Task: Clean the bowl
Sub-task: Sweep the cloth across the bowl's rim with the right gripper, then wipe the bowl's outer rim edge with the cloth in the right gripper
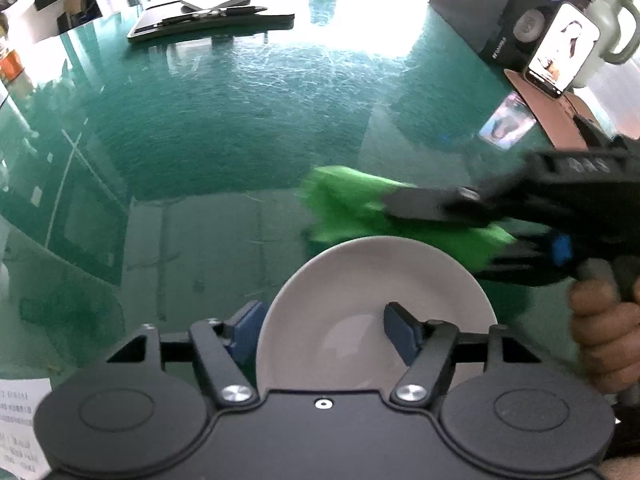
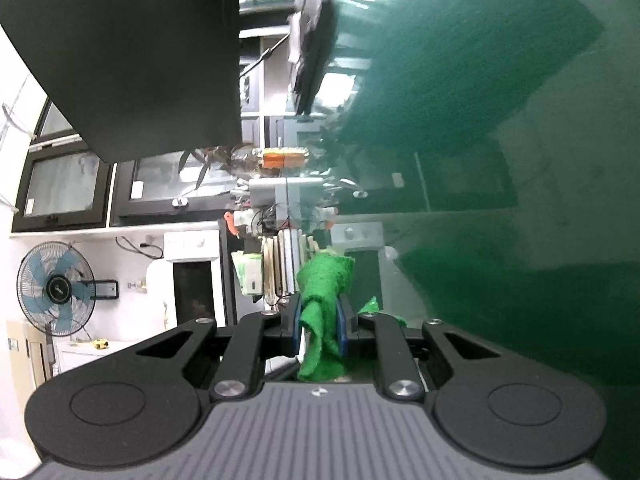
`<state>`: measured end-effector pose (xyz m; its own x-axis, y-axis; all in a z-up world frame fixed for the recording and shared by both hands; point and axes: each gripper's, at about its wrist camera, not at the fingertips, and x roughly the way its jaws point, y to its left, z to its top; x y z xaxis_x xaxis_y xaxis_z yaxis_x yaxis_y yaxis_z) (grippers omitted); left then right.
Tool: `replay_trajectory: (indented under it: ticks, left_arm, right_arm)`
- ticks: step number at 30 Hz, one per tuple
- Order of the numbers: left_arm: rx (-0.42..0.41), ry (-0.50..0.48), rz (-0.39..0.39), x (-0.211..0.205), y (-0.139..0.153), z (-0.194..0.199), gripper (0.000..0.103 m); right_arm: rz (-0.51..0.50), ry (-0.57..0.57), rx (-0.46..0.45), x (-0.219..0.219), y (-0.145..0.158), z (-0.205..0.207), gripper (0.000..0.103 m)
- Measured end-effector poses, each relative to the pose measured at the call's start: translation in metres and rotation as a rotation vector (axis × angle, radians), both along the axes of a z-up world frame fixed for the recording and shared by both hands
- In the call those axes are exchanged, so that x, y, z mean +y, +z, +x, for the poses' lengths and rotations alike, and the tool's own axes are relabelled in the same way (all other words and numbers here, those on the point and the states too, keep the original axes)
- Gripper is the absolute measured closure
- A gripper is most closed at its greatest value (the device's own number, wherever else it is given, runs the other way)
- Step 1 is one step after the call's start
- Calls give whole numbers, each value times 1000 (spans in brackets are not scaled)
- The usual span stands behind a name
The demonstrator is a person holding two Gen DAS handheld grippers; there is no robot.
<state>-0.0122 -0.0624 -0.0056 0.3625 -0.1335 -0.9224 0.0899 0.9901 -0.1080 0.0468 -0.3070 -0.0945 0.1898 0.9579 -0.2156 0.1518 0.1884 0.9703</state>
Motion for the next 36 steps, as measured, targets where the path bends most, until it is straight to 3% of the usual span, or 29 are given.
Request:
replay_trajectory:
  ticks: [3,7,15,18,24,28,36]
  left_arm:
    - [-1,-5,1,-1,0,0,35]
    - [-1,-7,2,0,0,1,35]
    - [-3,-8,8,-1,0,0,32]
    - [0,-17,14,-3,0,-1,26]
    - [-2,-23,13,-5,0,-2,26]
    - [-3,-21,14,-5,-1,-2,25]
    - [-4,-25,19,-5,-1,-2,24]
  right_arm:
    - [4,-12,35,-17,-3,-12,85]
    - [0,-17,33,-8,-5,-8,85]
    - [34,57,-17,53,-6,21,85]
    - [29,56,-15,41,-5,16,85]
    - [-8,13,27,-18,-8,-11,85]
    - [-1,2,38,-21,-11,-15,85]
    - [58,47,-2,52,-8,14,85]
